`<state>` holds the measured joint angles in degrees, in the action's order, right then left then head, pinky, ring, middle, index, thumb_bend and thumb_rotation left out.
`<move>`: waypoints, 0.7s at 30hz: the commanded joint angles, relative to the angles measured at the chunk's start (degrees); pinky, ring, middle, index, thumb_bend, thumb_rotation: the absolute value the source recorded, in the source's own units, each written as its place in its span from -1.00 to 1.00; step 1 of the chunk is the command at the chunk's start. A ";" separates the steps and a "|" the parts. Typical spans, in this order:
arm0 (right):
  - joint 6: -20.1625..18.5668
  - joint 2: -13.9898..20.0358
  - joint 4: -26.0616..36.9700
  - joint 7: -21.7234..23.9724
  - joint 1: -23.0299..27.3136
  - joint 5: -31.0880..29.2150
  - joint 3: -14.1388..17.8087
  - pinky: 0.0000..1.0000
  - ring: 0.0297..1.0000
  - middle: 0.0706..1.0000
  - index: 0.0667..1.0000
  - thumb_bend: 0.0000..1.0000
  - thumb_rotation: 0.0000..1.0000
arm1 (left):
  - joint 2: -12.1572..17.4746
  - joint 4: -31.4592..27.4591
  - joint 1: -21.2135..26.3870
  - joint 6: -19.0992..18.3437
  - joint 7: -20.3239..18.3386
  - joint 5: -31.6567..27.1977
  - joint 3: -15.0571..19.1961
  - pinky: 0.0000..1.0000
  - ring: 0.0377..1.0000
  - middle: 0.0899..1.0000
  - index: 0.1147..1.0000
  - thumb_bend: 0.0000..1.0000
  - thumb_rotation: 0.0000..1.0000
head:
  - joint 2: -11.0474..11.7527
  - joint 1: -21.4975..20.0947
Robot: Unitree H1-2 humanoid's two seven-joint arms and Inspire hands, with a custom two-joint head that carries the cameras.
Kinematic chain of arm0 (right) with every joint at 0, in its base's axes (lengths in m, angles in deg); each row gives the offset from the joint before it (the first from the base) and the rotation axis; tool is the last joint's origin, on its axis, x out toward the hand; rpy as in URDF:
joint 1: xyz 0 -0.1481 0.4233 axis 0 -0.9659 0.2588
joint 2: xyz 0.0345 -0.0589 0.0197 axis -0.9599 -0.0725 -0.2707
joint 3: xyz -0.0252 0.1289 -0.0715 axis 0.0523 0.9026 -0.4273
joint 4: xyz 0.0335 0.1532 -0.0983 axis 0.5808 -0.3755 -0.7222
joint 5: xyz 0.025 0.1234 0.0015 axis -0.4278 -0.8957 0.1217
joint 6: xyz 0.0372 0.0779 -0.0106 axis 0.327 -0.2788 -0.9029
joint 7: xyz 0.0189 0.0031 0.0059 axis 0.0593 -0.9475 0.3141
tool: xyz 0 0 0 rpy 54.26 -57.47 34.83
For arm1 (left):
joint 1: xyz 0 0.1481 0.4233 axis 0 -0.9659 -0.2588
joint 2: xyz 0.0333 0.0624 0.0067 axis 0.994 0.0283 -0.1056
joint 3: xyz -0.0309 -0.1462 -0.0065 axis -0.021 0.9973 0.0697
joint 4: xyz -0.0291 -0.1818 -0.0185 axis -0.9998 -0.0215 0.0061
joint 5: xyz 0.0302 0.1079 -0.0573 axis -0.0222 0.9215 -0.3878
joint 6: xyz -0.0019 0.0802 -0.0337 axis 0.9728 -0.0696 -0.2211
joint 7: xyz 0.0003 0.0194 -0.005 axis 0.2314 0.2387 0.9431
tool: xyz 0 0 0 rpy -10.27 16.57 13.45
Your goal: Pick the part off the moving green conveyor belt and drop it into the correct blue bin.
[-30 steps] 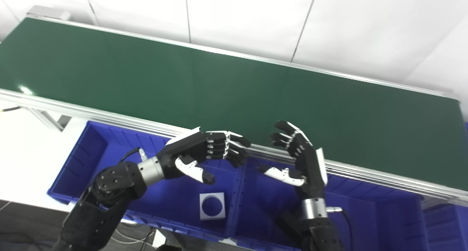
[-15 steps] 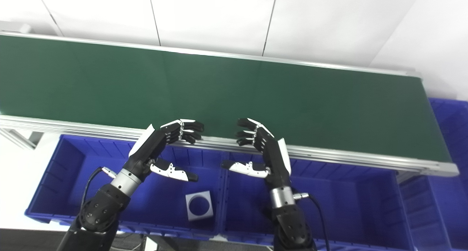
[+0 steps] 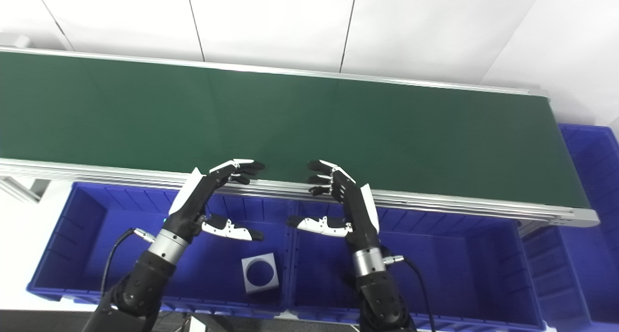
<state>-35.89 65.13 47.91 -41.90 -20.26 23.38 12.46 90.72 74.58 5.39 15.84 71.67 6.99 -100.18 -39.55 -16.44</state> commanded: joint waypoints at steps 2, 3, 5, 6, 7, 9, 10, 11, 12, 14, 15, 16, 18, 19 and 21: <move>3.31 1.00 1.14 0.92 0.04 -2.27 0.33 0.23 0.38 0.54 0.43 0.68 -0.77 | -1.15 -0.28 1.03 2.36 2.88 1.22 -0.92 0.34 0.48 0.52 0.40 0.86 -1.00 | 0.10 3.04; 3.32 1.48 1.28 1.42 -0.16 -3.06 0.56 0.23 0.38 0.54 0.43 0.68 -0.78 | -1.56 0.01 1.06 2.36 3.31 1.60 -1.24 0.34 0.48 0.52 0.40 0.86 -1.00 | 0.06 5.25; 3.32 2.16 1.59 2.15 -0.46 -4.15 0.89 0.26 0.39 0.56 0.44 0.67 -0.80 | -2.11 0.48 1.14 2.35 4.04 2.05 -1.80 0.35 0.48 0.51 0.40 0.86 -1.00 | -0.01 7.00; 3.32 2.36 1.71 2.40 -0.55 -4.47 1.01 0.26 0.39 0.56 0.45 0.67 -0.79 | -2.26 0.66 1.18 2.35 4.33 2.16 -2.01 0.35 0.47 0.51 0.40 0.87 -1.00 | -0.01 7.00; 3.32 2.74 1.90 2.83 -0.66 -4.88 1.14 0.26 0.39 0.57 0.45 0.66 -0.77 | -2.61 0.98 1.22 2.36 4.42 1.83 -2.20 0.36 0.47 0.50 0.40 0.88 -1.00 | -0.15 9.23; 3.32 3.38 1.98 3.85 -0.72 -5.91 1.41 0.26 0.39 0.58 0.45 0.64 -0.76 | -3.25 1.50 1.33 2.34 4.39 1.31 -2.40 0.37 0.47 0.50 0.40 0.88 -1.00 | -0.21 10.34; 3.32 3.57 1.95 4.23 -0.73 -6.26 1.56 0.26 0.39 0.58 0.45 0.64 -0.76 | -3.48 1.75 1.38 2.34 4.43 1.13 -2.47 0.37 0.47 0.50 0.40 0.89 -1.00 | -0.24 11.08; 3.32 3.63 1.88 4.41 -0.72 -6.37 1.68 0.25 0.38 0.58 0.44 0.64 -0.75 | -3.62 1.89 1.43 2.34 4.41 1.02 -2.46 0.37 0.46 0.50 0.40 0.89 -1.00 | -0.24 11.08; 3.32 3.66 1.87 4.53 -0.76 -6.38 1.81 0.25 0.38 0.57 0.44 0.65 -0.74 | -3.70 1.96 1.46 2.36 4.50 0.98 -2.53 0.36 0.46 0.50 0.40 0.90 -1.00 | -0.30 11.64; 3.32 3.57 1.84 4.76 -0.82 -6.43 2.06 0.24 0.37 0.56 0.43 0.65 -0.74 | -3.76 2.10 1.55 2.36 4.77 0.95 -2.71 0.33 0.44 0.49 0.40 0.90 -1.00 | -0.36 12.18; 3.32 3.52 1.78 4.76 -0.83 -6.34 2.17 0.22 0.37 0.56 0.42 0.64 -0.77 | -3.76 2.20 1.60 2.34 4.85 0.95 -2.79 0.32 0.43 0.49 0.40 0.90 -0.99 | -0.36 12.18; 3.32 3.46 1.76 4.65 -0.86 -6.19 2.27 0.22 0.37 0.56 0.42 0.63 -0.79 | -3.77 2.29 1.63 2.35 4.91 0.98 -2.85 0.32 0.43 0.49 0.40 0.89 -1.00 | -0.39 12.57; 3.32 3.23 1.75 4.10 -0.98 -5.78 2.53 0.21 0.38 0.56 0.42 0.60 -0.85 | -3.85 2.44 1.67 2.37 4.85 0.88 -2.82 0.33 0.44 0.49 0.40 0.89 -1.00 | -0.43 12.97; 3.32 3.06 1.74 3.53 -1.07 -5.31 2.70 0.19 0.37 0.54 0.40 0.60 -0.88 | -3.94 2.54 1.69 2.37 4.81 0.72 -2.77 0.34 0.45 0.49 0.39 0.89 -1.00 | -0.43 12.97; 3.32 2.89 1.76 2.64 -1.19 -4.36 2.89 0.16 0.35 0.52 0.38 0.57 -0.95 | -3.99 2.65 1.74 2.36 4.75 0.26 -2.78 0.36 0.46 0.49 0.38 0.89 -1.00 | -0.55 13.21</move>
<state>-35.88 68.47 47.98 -38.45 -21.67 18.31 14.98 87.10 78.01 5.54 15.90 75.20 8.29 -102.76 -39.90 -3.52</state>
